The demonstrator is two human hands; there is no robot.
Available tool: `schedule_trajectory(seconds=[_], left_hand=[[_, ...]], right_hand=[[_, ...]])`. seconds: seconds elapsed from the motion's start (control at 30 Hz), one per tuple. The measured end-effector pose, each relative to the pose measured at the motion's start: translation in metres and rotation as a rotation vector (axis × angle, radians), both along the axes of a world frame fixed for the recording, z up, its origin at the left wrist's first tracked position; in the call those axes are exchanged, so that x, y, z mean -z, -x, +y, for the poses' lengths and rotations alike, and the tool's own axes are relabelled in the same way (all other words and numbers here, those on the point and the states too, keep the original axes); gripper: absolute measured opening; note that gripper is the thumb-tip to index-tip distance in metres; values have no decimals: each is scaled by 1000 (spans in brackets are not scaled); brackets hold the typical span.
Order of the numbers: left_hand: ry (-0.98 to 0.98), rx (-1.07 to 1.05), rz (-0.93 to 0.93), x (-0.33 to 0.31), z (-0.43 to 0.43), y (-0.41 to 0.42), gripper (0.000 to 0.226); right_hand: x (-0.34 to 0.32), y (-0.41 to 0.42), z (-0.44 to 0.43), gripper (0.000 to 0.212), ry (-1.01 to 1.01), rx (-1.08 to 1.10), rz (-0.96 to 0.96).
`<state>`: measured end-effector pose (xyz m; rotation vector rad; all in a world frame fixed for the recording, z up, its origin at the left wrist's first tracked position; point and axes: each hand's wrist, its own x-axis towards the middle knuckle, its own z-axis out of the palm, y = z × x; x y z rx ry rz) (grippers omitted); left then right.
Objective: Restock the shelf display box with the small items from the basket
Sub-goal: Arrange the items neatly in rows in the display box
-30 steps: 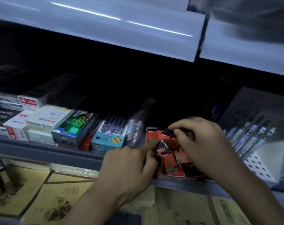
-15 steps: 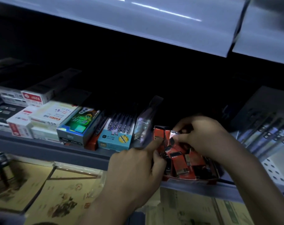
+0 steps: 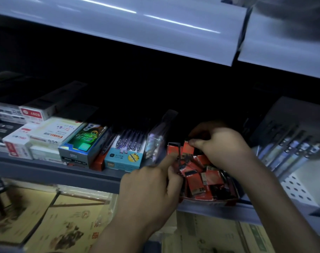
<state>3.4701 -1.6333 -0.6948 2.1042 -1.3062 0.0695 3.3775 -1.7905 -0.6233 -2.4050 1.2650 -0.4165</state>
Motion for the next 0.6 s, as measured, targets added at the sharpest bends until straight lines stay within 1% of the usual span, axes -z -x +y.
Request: schedule_trajectory(seconds=[0.1,0.17,0.27,0.37,0.5,0.6], left_hand=[[5,7,-10,-1,-1,-2,50],[52,26,-22,-1,-3,-4,46],[100,30,-27,-6,-9,-7,48],[74,19,-93,-6,-13,-6,50],[68,50,-182,-1,-10,-5,43],[84,97,-191,3,-8,-5,42]], right_hand=[[1,5,-1,20,82,22,-10],[0,9,-1,21,99,5,-12],[1,10,-2,19,96,-76,36],[5,6,-1,17,78,-139,135],[10,8,-2,23,23,-168,117],[12,12,0,24,12,-200,93]])
